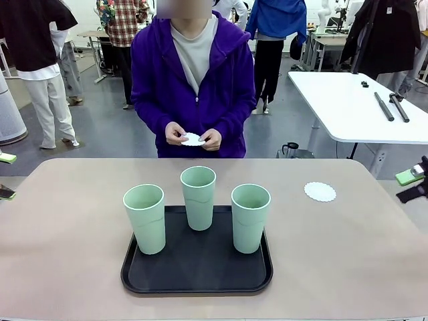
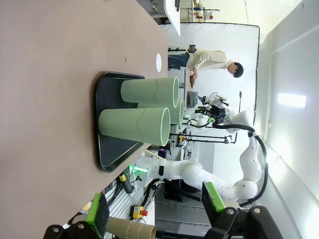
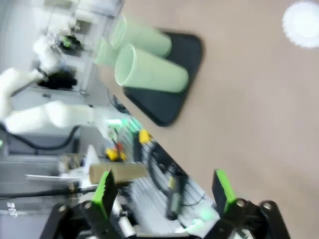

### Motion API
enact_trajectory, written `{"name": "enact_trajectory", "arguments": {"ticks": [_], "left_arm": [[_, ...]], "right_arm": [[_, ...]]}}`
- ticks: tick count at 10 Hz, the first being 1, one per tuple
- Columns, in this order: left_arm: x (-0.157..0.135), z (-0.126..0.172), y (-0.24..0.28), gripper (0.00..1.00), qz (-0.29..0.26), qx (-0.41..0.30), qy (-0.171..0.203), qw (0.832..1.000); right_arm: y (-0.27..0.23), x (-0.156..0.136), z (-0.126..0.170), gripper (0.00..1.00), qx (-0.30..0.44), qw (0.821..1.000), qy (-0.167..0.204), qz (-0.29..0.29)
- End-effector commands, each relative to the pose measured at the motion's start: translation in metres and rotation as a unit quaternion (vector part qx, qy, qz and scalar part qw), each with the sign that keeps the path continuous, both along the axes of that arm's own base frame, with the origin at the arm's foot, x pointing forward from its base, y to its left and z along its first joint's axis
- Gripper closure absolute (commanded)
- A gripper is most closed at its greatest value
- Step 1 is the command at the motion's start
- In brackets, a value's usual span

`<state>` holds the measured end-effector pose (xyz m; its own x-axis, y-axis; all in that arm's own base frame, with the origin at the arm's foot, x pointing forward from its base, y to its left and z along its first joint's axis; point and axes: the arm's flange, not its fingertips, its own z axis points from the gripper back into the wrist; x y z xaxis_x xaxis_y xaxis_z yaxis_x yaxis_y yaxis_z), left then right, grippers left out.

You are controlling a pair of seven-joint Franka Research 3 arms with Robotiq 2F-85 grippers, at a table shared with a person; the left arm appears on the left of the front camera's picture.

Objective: Place coasters on the table and set cups on them.
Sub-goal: Pick up one Reusable plastic cup and place it on a coaster set by the human.

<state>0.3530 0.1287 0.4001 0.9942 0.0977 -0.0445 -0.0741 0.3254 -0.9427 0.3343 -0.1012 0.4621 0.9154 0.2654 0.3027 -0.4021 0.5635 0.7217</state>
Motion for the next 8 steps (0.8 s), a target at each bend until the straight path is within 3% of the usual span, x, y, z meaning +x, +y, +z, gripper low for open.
{"name": "enact_trajectory", "arguments": {"ticks": [1,2,4,7,8], "left_arm": [[-0.001,0.001,0.001,0.0,0.0,-0.005,-0.002,1.0],[-0.001,0.001,0.001,0.0,0.0,-0.005,-0.002,1.0],[-0.001,0.001,0.001,0.0,0.0,-0.005,-0.002,1.0],[-0.001,0.001,0.001,0.0,0.0,-0.005,-0.002,1.0],[-0.001,0.001,0.001,0.0,0.0,-0.005,-0.002,1.0]], "right_arm": [[0.019,0.021,0.031,0.0,-0.093,0.986,-0.109,0.09],[0.036,0.024,0.045,0.0,-0.106,0.976,-0.139,0.132],[0.104,0.031,0.075,0.0,-0.171,0.936,-0.203,0.229],[0.192,0.027,0.074,0.0,-0.245,0.896,-0.226,0.292],[0.21,0.026,0.068,0.0,-0.227,0.893,-0.239,0.305]]}}
